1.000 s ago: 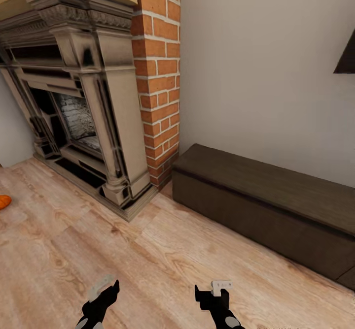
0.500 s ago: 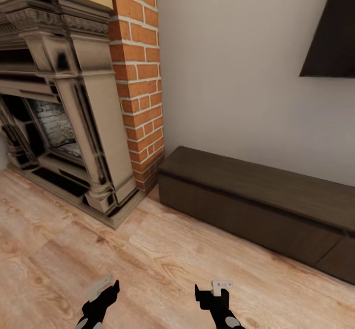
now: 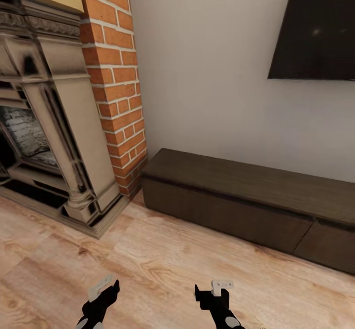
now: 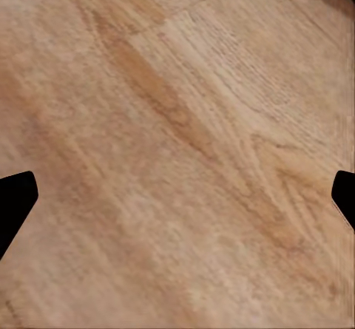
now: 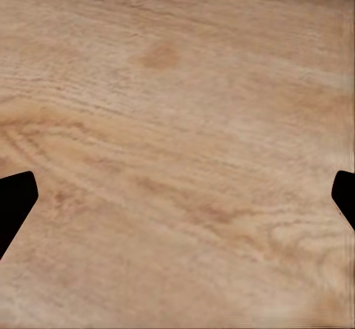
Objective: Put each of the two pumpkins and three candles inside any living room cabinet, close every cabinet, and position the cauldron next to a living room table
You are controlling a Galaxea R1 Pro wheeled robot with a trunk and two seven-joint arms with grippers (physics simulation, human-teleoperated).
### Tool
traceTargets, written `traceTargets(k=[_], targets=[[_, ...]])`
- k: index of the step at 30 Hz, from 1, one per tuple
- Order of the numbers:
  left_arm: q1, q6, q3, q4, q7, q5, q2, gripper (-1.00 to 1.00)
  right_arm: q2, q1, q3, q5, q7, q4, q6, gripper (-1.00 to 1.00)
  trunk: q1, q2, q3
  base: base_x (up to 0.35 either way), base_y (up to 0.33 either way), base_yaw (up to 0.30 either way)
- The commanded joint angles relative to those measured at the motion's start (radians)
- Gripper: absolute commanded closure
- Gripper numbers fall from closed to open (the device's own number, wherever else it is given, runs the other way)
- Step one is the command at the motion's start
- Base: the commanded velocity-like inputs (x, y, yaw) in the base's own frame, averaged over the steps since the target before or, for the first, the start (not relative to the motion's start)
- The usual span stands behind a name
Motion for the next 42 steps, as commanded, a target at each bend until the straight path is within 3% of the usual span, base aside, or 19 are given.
traceTargets(k=[1, 42], targets=[[0.000, -0.005, -0.009, -0.001, 0.008, 0.006, 0.001, -1.00, 0.000, -0.001, 0.008, -0.004, -0.006, 0.001, -0.002, -1.00, 0.000, 0.000, 0.000, 0.000, 0.000, -0.264], [0.000, -0.008, -0.012, -0.001, 0.007, 0.007, 0.000, -1.00, 0.000, -0.001, 0.008, -0.004, -0.007, 0.002, -0.005, -1.00, 0.000, 0.000, -0.007, -0.006, 0.003, -0.263]])
